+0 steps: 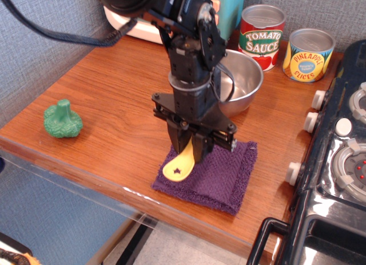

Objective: Place the brush on top of the purple towel.

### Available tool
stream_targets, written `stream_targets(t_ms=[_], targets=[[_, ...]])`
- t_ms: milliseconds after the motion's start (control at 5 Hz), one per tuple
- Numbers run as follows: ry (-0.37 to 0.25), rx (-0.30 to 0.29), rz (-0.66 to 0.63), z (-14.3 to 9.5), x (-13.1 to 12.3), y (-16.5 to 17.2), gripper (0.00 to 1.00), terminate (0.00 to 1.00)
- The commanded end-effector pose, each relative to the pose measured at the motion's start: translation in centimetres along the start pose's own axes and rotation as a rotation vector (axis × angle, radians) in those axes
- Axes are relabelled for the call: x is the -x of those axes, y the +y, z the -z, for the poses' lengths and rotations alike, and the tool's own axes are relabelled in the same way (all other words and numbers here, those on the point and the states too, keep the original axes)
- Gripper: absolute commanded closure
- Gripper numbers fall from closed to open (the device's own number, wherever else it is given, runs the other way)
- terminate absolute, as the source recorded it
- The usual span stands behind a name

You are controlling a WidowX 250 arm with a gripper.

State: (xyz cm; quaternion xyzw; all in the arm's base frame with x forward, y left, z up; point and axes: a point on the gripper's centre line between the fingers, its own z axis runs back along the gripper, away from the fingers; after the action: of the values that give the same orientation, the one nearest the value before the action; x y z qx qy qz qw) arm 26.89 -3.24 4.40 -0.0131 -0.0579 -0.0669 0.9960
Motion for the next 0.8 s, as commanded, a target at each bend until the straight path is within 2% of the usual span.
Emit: stream_targets(t_ms=[0,400,600], targets=[[-0.018,0.004,-0.019,-1.2,0.6,1.0,0.00,0.00],[-0.075,-0.006,-0.052,-4.2,-0.2,3.2,0.00,0.00],[-0.119,-0.037,-0.086,-7.2,-0.3,5.2,0.00,0.00]])
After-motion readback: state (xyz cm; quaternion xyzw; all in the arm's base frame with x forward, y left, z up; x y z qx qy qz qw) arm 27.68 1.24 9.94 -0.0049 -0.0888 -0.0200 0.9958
